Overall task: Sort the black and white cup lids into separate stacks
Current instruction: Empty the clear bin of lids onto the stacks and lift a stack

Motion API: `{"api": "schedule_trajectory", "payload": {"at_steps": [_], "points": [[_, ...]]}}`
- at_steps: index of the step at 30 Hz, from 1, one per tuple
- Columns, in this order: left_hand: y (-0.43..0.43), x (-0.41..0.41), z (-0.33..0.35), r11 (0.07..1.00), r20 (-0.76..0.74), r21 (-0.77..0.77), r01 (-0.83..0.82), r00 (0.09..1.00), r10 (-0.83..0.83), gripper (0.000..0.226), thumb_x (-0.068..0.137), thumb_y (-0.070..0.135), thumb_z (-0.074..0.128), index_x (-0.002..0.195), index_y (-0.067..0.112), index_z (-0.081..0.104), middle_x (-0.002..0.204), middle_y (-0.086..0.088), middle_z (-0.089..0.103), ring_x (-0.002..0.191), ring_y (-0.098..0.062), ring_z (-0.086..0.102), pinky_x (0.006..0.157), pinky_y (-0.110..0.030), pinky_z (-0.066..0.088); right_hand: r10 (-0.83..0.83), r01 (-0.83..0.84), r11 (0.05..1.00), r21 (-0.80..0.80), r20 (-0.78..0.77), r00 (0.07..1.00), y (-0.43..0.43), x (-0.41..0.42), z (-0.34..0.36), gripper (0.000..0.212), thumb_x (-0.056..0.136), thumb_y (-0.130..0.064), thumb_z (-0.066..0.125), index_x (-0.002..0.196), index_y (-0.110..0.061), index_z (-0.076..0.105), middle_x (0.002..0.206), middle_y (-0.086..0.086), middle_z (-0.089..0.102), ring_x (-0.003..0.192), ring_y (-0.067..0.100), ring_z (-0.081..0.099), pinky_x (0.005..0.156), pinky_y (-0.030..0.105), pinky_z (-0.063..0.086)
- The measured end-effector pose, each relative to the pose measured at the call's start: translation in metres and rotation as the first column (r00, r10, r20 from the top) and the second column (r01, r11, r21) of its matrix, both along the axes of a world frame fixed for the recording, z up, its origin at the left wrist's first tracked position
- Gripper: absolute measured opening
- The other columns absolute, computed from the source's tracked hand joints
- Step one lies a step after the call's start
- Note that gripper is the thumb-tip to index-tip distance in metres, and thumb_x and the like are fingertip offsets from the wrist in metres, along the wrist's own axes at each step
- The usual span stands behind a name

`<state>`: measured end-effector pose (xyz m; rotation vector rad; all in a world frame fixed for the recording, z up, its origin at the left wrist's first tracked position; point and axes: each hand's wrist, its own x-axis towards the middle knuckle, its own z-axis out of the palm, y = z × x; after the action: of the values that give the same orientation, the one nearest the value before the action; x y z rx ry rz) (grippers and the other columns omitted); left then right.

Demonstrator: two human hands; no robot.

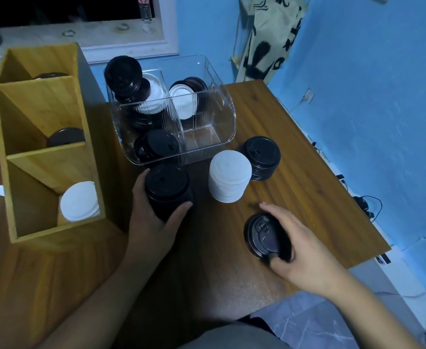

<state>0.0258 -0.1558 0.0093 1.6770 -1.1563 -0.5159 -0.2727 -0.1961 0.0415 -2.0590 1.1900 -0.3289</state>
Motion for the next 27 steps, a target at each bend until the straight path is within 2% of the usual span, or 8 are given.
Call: {"api": "schedule_trajectory", "payload": {"at_steps": [2,6,8,13,15,18,22,27], "points": [[0.000,0.000,-0.002,1.000,0.004,0.003,-0.003,1.000,0.003,0.100,0.077,0.039,0.083,0.155,0.037,0.021,0.140,0.030,0.034,0.126,0.031,0.026,0.106,-0.003,0.027,-0.008,0.005,1.000,0.030,0.088,0.996,0.001,-0.007,-0.001,0.096,0.074,-0.005,0.074,0.150,-0.043,0.030,0.158,-0.031,0.025,0.149,-0.005,0.021,0.124,0.026,0.022],[0.000,0.001,-0.002,1.000,0.002,0.000,0.001,1.000,-0.001,0.099,0.077,0.037,0.084,0.153,0.042,0.020,0.140,0.032,0.034,0.130,0.026,0.029,0.106,0.001,0.026,-0.157,0.140,0.965,-0.224,-0.063,0.986,0.006,-0.006,-0.015,0.090,0.074,-0.062,0.073,0.151,-0.036,0.035,0.153,-0.019,0.034,0.144,0.004,0.030,0.115,0.036,0.031],[-0.001,0.001,-0.003,1.000,-0.006,0.008,-0.003,1.000,0.003,0.100,0.077,0.035,0.085,0.155,0.037,0.021,0.143,0.030,0.035,0.134,0.017,0.033,0.108,-0.003,0.027,-0.166,0.129,0.950,-0.285,-0.110,0.980,0.006,-0.003,-0.021,0.095,0.072,-0.076,0.068,0.151,-0.034,0.036,0.145,-0.016,0.040,0.136,0.009,0.035,0.109,0.039,0.036],[-0.001,0.002,-0.003,1.000,-0.006,0.010,-0.001,1.000,0.001,0.101,0.078,0.034,0.086,0.155,0.037,0.021,0.144,0.028,0.035,0.138,0.007,0.034,0.111,-0.015,0.030,0.039,-0.034,0.981,-0.191,0.021,0.999,0.007,-0.005,-0.026,0.097,0.075,-0.039,0.082,0.155,-0.040,0.028,0.156,-0.022,0.030,0.150,0.012,0.025,0.120,0.049,0.031],[-0.001,0.001,-0.003,1.000,-0.011,0.012,-0.002,1.000,0.002,0.101,0.077,0.035,0.085,0.155,0.037,0.021,0.144,0.028,0.035,0.139,0.006,0.034,0.112,-0.017,0.031,0.021,-0.022,0.975,-0.220,-0.005,1.000,0.007,-0.005,-0.030,0.098,0.075,-0.052,0.081,0.156,-0.038,0.028,0.161,-0.019,0.025,0.153,0.014,0.020,0.122,0.045,0.025],[-0.001,0.001,-0.002,1.000,-0.011,0.012,0.001,1.000,-0.001,0.101,0.077,0.035,0.086,0.156,0.034,0.022,0.145,0.025,0.036,0.140,0.005,0.035,0.113,-0.018,0.032,-0.031,0.017,0.953,-0.302,-0.041,0.999,0.009,-0.001,-0.035,0.091,0.077,-0.068,0.073,0.153,-0.036,0.036,0.156,-0.017,0.035,0.147,0.010,0.030,0.119,0.041,0.033],[-0.001,0.001,-0.002,1.000,-0.016,0.010,0.007,1.000,-0.007,0.101,0.077,0.037,0.085,0.155,0.036,0.022,0.144,0.028,0.035,0.133,0.022,0.030,0.111,-0.010,0.030,-0.095,0.130,0.945,-0.299,0.129,0.987,-0.001,0.004,-0.022,0.075,0.075,-0.067,0.075,0.140,-0.035,0.055,0.149,-0.017,0.049,0.139,0.004,0.042,0.112,0.026,0.035],[-0.001,0.001,-0.002,1.000,-0.023,0.014,0.012,1.000,-0.011,0.100,0.076,0.039,0.084,0.155,0.038,0.021,0.145,0.027,0.036,0.133,0.023,0.029,0.111,-0.012,0.031,-0.184,0.279,0.911,-0.303,0.307,0.934,-0.051,0.011,0.012,0.067,0.072,-0.049,0.082,0.133,-0.030,0.063,0.146,-0.010,0.055,0.136,0.002,0.048,0.112,0.023,0.039]]}}
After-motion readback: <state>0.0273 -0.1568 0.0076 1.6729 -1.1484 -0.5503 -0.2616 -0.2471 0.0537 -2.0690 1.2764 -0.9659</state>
